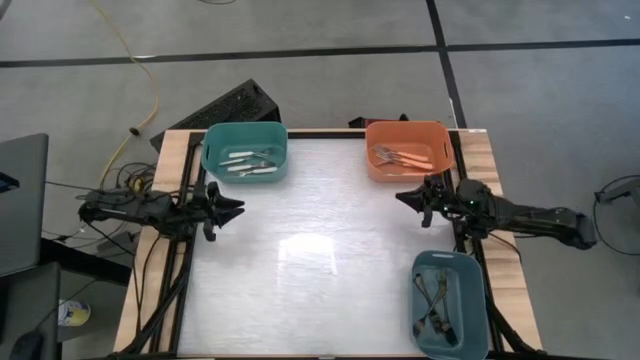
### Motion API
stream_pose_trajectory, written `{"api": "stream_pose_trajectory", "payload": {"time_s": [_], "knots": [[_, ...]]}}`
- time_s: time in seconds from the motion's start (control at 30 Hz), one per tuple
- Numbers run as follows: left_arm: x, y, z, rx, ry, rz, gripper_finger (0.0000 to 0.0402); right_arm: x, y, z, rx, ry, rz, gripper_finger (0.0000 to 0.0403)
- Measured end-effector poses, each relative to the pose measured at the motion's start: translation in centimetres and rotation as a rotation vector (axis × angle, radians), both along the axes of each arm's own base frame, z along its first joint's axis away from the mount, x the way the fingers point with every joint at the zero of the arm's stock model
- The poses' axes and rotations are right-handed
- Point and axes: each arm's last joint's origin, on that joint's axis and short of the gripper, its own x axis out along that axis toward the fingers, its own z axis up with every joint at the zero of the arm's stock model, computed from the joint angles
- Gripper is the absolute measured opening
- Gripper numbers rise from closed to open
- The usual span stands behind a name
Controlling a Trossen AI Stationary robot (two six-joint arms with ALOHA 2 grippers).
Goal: Sort silverware by color (type)
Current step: Return to Home Position
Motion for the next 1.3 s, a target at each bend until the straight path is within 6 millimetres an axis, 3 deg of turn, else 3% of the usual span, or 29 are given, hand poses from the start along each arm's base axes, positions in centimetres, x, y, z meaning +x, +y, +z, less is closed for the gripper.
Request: {"api": "stream_pose_trajectory", "payload": {"time_s": [0.37,0.7,1.3], "knots": [[0.1,0.2,-1.0,0.018,0.085,0.067,0.0004,-1.2,0.3,-0.8,-0.056,-0.015,0.005,0.0014],[0.0,0.2,-1.9,0.013,0.174,0.08,0.0001,-0.9,0.4,-1.1,-0.302,0.033,0.075,0.0036],[-0.3,0.3,-3.3,0.055,0.321,0.094,0.0002,-0.8,0.4,-1.2,-0.313,0.05,0.077,0.0035]]}}
